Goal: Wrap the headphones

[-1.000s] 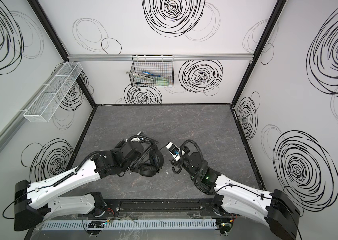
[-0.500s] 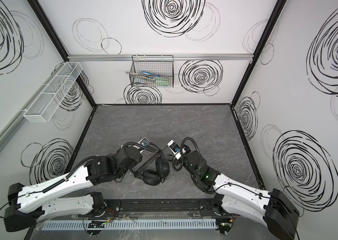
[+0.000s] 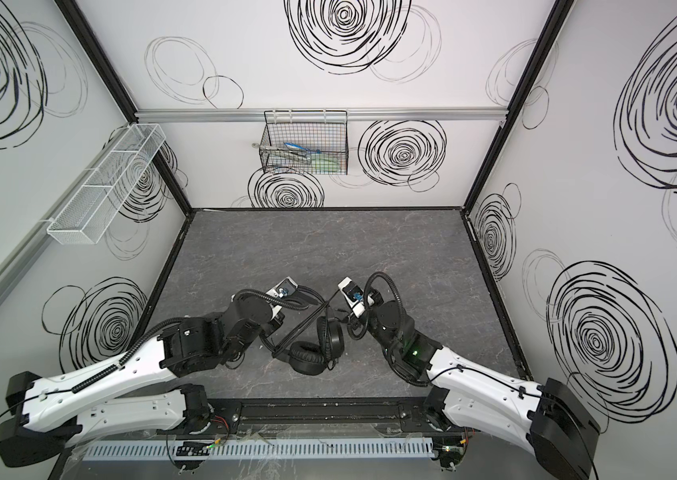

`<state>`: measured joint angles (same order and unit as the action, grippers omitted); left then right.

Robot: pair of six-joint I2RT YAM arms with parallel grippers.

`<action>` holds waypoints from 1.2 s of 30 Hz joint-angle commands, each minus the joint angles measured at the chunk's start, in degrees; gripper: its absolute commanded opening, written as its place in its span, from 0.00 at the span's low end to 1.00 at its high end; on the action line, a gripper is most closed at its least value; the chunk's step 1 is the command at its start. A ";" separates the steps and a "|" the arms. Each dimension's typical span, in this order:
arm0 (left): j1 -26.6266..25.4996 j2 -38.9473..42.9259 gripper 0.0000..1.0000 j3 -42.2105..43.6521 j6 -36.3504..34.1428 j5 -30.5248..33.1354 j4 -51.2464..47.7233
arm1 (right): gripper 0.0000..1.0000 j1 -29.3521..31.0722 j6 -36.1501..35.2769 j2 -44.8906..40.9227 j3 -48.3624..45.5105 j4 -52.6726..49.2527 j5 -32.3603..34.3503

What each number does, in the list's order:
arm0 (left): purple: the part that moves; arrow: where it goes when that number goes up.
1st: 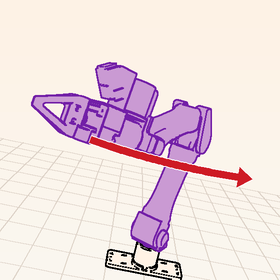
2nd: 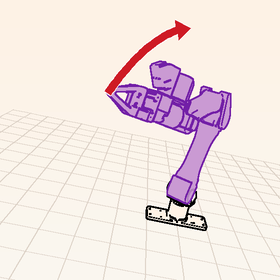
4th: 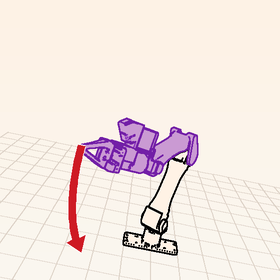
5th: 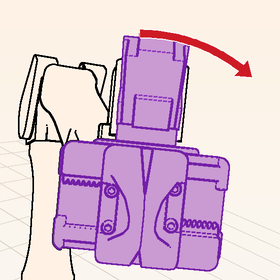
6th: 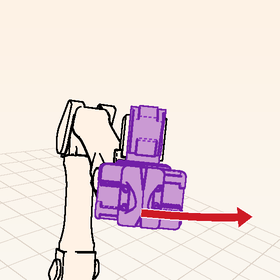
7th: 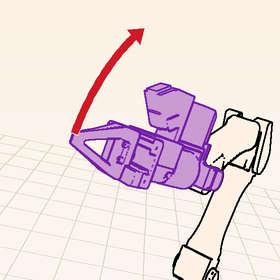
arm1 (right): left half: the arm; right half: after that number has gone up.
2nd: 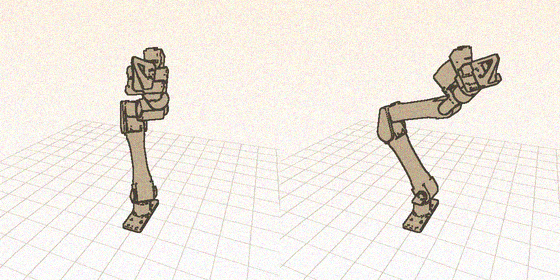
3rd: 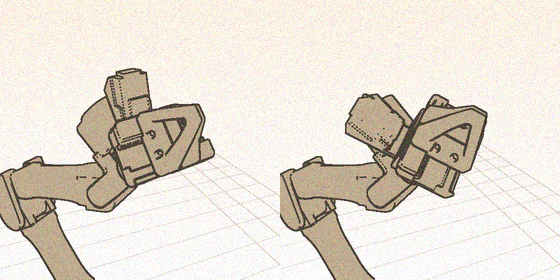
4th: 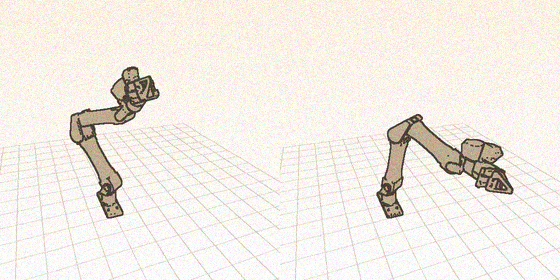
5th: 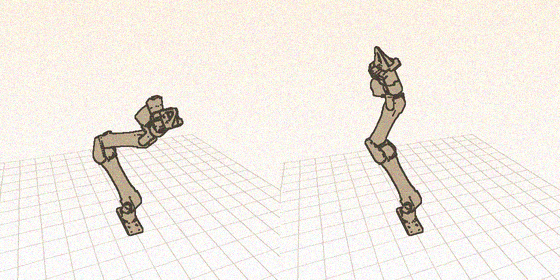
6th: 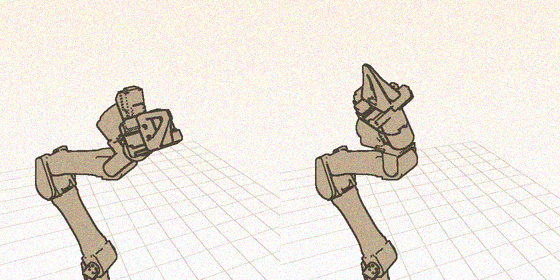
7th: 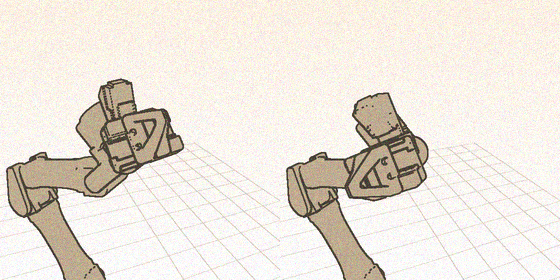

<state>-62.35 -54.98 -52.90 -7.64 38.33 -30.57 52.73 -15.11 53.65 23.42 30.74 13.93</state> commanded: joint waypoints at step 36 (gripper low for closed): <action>-4.32 10.86 0.00 -6.30 11.01 -12.10 14.87 | 0.17 -2.11 1.76 -5.81 -2.40 6.78 -7.40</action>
<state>-66.35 -45.74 -55.59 -0.69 27.66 -25.10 50.98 -13.72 48.64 21.61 34.72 8.16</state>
